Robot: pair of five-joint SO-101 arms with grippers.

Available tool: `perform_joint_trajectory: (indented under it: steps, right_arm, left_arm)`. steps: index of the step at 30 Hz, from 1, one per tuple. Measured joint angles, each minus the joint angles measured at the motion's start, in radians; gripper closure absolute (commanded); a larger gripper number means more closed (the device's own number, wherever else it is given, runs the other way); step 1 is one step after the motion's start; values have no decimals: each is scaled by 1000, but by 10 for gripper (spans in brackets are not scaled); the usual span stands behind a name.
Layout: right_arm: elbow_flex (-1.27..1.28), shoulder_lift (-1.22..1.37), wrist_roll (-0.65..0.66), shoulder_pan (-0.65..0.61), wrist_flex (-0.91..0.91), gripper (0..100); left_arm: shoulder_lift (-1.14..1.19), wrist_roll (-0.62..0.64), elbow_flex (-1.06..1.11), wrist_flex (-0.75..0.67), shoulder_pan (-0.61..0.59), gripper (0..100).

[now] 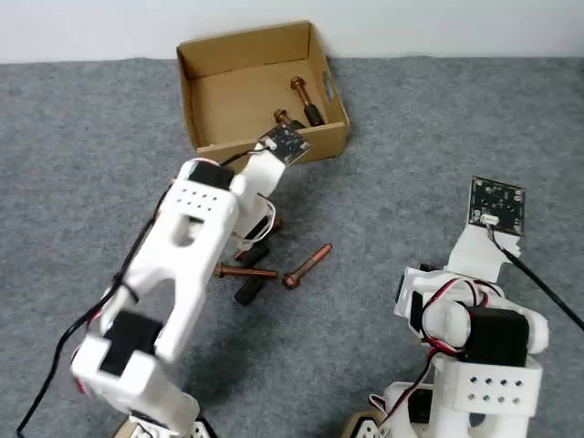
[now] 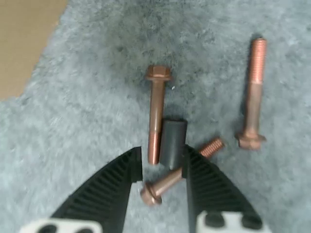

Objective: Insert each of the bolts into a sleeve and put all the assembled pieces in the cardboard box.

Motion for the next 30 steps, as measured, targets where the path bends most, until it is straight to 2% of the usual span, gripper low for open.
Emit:
perform_joint_trajectory:
  steps: [19,22,25,30]
  right_arm:
    - [0,0,0,-2,-29,990]
    - [0,0,0,-2,-29,990]
    - [0,0,0,-2,-29,990]
    - [0,0,0,-2,-29,990]
  left_arm:
    - [471,-5,-382,9,20,857]
    - [514,-3,-454,63,21,901]
    - [539,58,-512,103,26,958]
    - [546,152,-554,129,23,998]
